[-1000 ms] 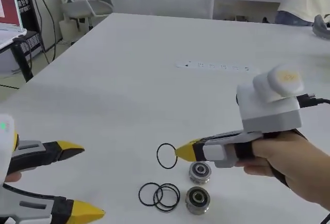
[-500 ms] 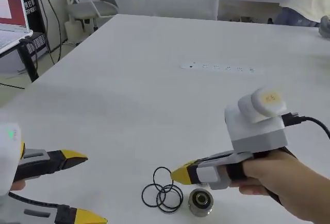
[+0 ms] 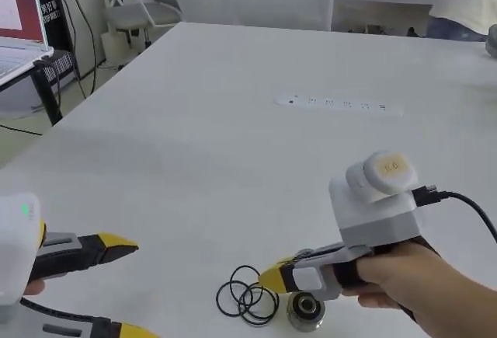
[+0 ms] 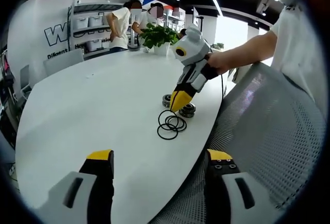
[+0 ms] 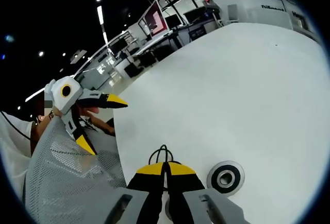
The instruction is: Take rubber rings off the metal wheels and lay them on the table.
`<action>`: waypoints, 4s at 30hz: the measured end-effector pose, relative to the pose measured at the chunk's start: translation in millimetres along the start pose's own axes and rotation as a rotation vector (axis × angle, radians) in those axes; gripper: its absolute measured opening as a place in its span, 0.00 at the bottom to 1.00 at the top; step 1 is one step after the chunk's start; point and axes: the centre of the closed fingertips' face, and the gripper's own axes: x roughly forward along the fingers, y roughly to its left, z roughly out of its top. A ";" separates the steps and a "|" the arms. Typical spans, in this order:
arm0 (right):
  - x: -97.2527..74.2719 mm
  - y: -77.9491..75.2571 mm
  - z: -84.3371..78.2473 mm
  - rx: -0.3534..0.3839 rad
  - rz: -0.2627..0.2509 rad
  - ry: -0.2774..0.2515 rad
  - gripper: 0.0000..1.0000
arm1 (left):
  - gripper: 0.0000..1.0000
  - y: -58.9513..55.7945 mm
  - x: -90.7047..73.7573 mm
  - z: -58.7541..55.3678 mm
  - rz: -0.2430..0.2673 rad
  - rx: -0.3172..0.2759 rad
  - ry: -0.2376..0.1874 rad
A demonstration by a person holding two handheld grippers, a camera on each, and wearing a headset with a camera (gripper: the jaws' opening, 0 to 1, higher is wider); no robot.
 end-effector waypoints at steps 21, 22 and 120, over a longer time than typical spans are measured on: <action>-16.1 -5.5 10.1 -0.031 -0.044 -0.040 0.06 | 0.69 2.4 -2.5 -1.1 0.015 0.013 0.010; -17.5 -5.3 11.3 -0.035 -0.045 -0.043 0.06 | 0.69 2.4 -2.6 -1.1 0.014 0.014 0.011; -153.5 -39.1 -74.9 -0.128 -0.327 -0.303 0.99 | 0.99 13.3 -9.8 -5.6 0.073 -0.135 -0.015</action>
